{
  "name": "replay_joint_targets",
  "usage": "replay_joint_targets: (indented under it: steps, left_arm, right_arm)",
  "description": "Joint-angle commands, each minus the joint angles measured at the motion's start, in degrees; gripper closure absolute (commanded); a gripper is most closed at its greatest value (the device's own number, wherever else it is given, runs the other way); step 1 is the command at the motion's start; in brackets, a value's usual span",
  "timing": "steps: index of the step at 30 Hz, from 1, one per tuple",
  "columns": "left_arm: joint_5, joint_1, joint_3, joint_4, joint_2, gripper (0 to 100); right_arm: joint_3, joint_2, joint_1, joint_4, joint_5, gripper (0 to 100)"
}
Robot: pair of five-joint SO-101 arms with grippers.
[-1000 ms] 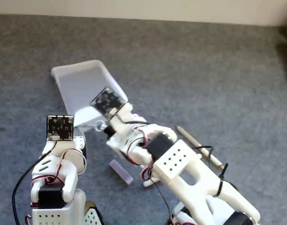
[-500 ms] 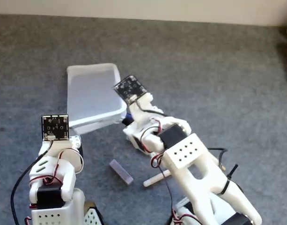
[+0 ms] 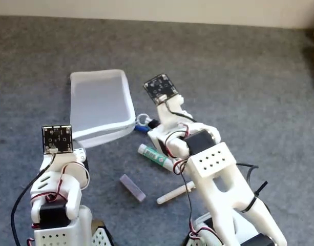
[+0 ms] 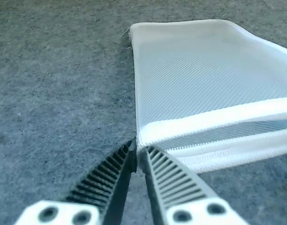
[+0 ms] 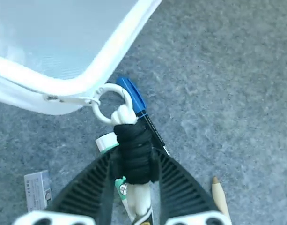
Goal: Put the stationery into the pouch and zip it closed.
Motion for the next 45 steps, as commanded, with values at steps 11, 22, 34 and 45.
replay_joint_targets:
  steps: [11, 22, 34, 45]
  left_arm:
    - [0.2, -1.2, -2.9, -2.2, -0.3, 96]
    - [0.4, -0.9, -2.9, -2.1, -0.2, 82]
    - [0.2, 7.4, -4.4, -2.4, 0.2, 78]
    - [0.1, 6.1, 0.3, -9.2, 0.2, 77]
  right_arm:
    - [-1.1, -10.5, -1.1, 4.7, -0.4, 99.3]
    - [-1.0, -21.8, -4.8, 10.3, -0.2, 99.3]
    - [-1.0, -22.2, -4.9, 10.4, -0.1, 99.3]
    - [-1.5, -22.2, -4.9, 15.1, -0.1, 99.3]
